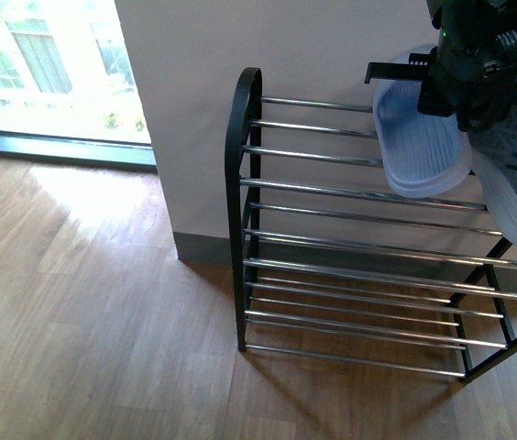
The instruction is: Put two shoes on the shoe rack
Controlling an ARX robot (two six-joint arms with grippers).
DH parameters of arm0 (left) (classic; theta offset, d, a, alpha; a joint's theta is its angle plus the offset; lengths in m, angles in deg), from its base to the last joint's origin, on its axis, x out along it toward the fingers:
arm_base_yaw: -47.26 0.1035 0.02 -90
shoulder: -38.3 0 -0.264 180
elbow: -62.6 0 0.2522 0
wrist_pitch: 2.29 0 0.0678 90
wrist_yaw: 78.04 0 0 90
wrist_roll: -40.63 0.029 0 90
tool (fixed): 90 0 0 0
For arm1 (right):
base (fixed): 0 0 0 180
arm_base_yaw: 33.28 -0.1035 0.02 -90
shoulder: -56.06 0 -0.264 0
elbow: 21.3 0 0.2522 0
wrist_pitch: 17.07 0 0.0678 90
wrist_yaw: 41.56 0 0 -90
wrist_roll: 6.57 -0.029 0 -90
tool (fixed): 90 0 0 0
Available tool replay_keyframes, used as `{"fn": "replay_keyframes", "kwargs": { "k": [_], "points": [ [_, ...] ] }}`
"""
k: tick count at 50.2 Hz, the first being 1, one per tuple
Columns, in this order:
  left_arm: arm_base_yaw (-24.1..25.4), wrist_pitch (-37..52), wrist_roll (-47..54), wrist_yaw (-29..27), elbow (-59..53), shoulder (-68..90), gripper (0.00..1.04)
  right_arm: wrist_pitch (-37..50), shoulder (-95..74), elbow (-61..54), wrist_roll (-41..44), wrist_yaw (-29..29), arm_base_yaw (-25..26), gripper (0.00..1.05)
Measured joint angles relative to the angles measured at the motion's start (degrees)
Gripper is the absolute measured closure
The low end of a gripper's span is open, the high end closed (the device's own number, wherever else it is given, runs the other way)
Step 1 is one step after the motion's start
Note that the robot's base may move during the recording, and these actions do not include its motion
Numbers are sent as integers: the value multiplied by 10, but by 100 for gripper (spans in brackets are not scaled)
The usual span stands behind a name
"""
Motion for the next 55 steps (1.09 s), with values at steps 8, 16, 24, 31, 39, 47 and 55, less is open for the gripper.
{"fn": "replay_keyframes", "kwargs": {
  "k": [8,16,24,31,39,47,55],
  "points": [
    [0,0,0,0,0,0,103,4,-32,26,34,7,11,103],
    [0,0,0,0,0,0,103,30,-40,33,72,4,16,87],
    [0,0,0,0,0,0,103,39,-39,45,133,-22,14,59],
    [0,0,0,0,0,0,103,-26,-25,54,199,-68,12,36],
    [0,0,0,0,0,0,103,-96,18,63,283,-95,22,14],
    [0,0,0,0,0,0,103,-66,108,57,456,-120,60,9],
    [0,0,0,0,0,0,103,47,239,-40,605,-192,109,9]
  ]
}}
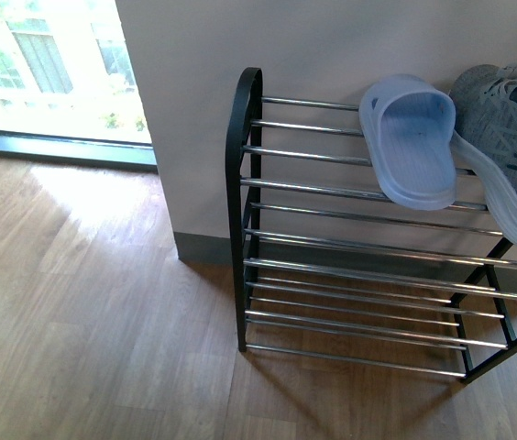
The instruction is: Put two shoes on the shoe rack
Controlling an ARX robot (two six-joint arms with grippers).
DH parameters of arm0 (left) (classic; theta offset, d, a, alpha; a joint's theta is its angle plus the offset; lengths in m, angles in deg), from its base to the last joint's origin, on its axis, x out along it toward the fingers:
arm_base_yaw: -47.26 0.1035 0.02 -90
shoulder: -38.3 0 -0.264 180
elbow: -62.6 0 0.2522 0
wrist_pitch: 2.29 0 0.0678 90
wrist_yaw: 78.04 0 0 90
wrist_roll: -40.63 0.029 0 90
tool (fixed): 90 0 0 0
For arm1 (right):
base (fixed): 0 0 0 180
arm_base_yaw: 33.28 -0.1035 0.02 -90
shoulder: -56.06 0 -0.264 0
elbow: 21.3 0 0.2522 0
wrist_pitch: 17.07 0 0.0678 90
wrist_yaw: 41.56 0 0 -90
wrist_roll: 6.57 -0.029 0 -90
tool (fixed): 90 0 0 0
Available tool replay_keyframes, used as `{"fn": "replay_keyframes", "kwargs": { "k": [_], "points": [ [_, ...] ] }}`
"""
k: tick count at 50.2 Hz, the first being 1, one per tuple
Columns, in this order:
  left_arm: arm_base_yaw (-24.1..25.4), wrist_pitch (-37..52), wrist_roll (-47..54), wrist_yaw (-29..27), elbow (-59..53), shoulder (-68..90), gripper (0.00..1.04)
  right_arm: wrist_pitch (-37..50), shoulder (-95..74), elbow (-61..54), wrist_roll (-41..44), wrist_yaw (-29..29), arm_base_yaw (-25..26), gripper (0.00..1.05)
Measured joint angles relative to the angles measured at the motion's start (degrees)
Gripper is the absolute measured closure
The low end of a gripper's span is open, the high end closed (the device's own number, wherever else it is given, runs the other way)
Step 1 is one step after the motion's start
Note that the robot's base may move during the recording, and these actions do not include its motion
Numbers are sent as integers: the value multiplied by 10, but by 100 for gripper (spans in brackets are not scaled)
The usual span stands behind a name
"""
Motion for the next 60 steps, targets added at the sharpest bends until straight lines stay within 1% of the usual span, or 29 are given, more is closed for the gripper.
{"fn": "replay_keyframes", "kwargs": {
  "k": [5,8,12,24,31,33,35,39,41,43,44,45,48,51,53,58,60],
  "points": [
    [0,0,0,0,0,0,103,65,96,-80,20,-52,25,9],
    [0,0,0,0,0,0,103,92,133,-112,18,-65,33,9],
    [0,0,0,0,0,0,103,108,190,-159,13,-91,45,9],
    [0,0,0,0,0,0,103,157,333,-313,-9,-130,80,9],
    [0,0,0,0,0,0,103,191,393,-410,-23,-151,114,9],
    [0,0,0,0,0,0,103,191,408,-434,-30,-162,124,9],
    [0,0,0,0,0,0,103,189,435,-471,-50,-186,145,9],
    [0,0,0,0,0,0,103,190,460,-502,-74,-190,162,9],
    [0,0,0,0,0,0,103,230,461,-514,-117,-245,174,15],
    [0,0,0,0,0,0,103,271,466,-530,-175,-307,175,21],
    [0,0,0,0,0,0,103,284,470,-539,-194,-325,173,25],
    [0,0,0,0,0,0,103,293,480,-551,-236,-344,167,30],
    [0,0,0,0,0,0,103,296,497,-569,-278,-345,154,39],
    [0,0,0,0,0,0,103,296,511,-582,-298,-336,145,46],
    [0,0,0,0,0,0,103,296,526,-598,-317,-324,134,54],
    [0,0,0,0,0,0,103,292,555,-624,-336,-301,112,72],
    [0,0,0,0,0,0,103,290,564,-630,-339,-297,106,77]
  ]
}}
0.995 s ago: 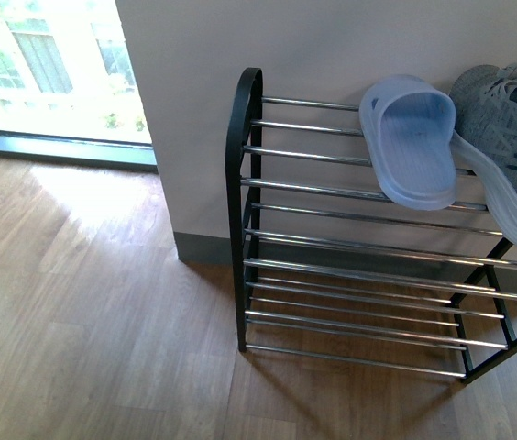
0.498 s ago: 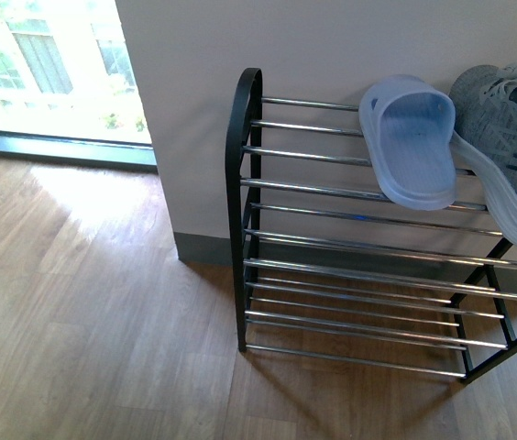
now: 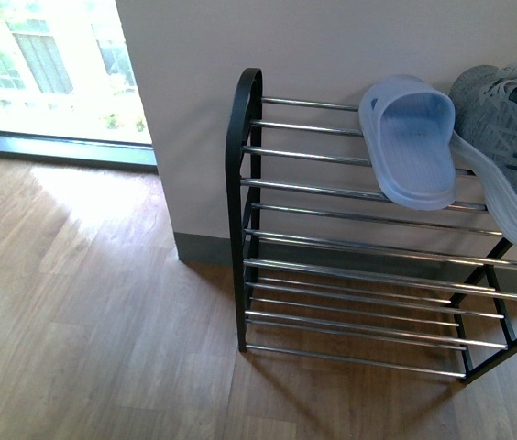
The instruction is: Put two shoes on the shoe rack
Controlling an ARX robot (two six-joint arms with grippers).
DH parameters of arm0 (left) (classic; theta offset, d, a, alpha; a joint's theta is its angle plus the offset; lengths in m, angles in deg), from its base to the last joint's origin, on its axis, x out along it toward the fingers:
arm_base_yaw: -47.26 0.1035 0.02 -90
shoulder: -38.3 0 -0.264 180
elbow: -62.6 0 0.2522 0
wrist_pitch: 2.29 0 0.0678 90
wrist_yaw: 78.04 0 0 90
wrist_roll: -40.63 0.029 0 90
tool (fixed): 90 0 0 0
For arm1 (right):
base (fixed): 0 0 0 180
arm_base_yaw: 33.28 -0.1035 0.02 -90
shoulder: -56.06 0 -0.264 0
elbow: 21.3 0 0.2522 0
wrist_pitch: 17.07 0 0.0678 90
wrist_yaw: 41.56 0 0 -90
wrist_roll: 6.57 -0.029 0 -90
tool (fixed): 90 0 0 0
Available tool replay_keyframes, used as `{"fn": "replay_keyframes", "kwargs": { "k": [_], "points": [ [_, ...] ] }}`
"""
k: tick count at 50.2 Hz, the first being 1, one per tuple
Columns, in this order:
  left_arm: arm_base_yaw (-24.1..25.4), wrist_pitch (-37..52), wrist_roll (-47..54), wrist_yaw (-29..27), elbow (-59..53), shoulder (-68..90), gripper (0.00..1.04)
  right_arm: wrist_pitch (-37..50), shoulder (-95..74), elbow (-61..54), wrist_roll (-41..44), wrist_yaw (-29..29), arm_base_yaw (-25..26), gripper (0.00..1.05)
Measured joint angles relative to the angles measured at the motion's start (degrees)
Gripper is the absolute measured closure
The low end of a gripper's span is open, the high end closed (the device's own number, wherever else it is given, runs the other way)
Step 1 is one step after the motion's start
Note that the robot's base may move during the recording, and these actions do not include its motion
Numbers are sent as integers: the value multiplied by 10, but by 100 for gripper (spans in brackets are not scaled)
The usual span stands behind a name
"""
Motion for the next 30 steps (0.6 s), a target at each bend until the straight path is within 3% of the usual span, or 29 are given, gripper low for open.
{"fn": "replay_keyframes", "kwargs": {
  "k": [8,17,21,30],
  "points": [
    [0,0,0,0,0,0,103,-16,42,-25,-7,26,-27,104],
    [0,0,0,0,0,0,103,-40,89,-50,-9,50,-51,103],
    [0,0,0,0,0,0,103,-58,117,-59,-10,103,-98,103],
    [0,0,0,0,0,0,103,-87,160,-71,-10,109,-111,103]
  ]
}}
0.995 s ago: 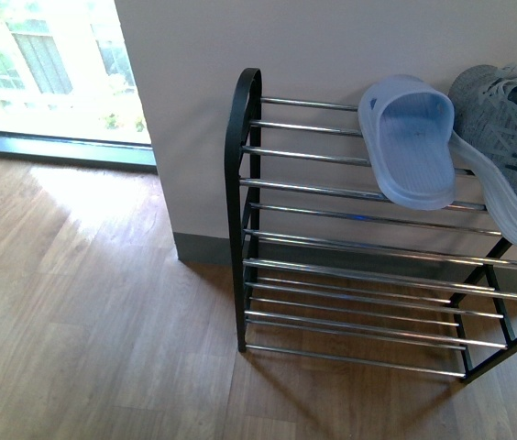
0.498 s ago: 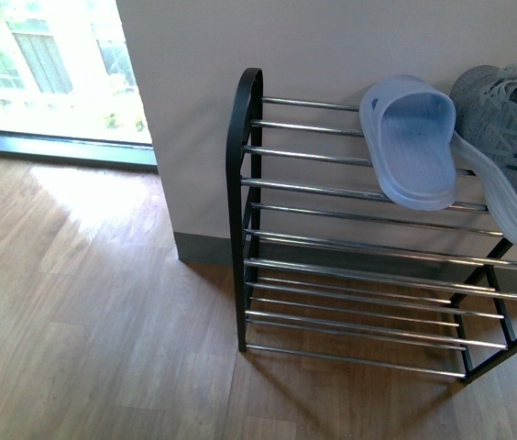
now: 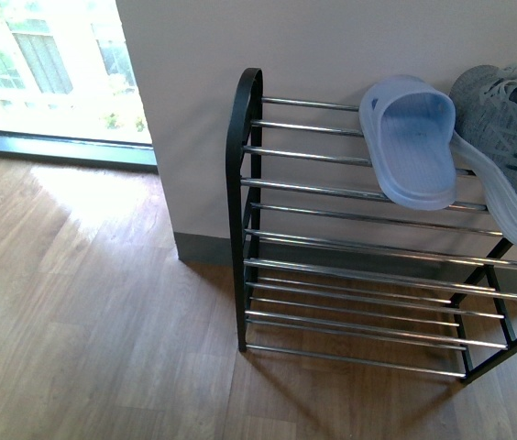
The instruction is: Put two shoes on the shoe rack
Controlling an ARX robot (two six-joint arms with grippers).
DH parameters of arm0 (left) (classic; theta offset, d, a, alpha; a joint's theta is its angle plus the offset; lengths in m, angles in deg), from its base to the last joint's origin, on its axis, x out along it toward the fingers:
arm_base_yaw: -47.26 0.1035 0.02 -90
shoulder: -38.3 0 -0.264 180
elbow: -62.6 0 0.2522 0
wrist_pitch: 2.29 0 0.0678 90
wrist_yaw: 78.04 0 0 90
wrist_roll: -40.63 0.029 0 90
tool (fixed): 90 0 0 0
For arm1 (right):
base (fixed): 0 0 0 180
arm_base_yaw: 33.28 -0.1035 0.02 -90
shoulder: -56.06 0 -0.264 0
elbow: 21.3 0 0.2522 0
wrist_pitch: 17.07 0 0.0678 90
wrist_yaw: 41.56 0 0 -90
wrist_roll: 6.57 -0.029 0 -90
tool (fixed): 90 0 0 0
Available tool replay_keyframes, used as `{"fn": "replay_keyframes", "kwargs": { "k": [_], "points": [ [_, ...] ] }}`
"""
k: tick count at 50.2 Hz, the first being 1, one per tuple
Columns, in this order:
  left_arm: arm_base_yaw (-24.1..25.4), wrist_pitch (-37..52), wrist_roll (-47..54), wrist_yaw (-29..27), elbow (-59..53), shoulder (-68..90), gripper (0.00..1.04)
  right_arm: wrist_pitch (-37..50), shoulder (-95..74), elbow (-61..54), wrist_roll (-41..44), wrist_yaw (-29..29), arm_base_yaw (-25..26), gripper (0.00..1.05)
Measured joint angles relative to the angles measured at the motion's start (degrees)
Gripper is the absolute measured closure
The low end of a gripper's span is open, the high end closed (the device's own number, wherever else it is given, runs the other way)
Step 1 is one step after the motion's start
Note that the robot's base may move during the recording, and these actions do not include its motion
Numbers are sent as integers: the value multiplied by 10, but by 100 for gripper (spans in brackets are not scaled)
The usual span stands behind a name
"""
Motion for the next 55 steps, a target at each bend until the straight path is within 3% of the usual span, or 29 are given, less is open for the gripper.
{"fn": "replay_keyframes", "kwargs": {
  "k": [40,45,55],
  "points": [
    [0,0,0,0,0,0,103,-104,135,-16,0,0,-1,103],
    [0,0,0,0,0,0,103,-199,213,-16,0,0,-1,103],
    [0,0,0,0,0,0,103,-206,234,-16,0,0,-2,103]
  ]
}}
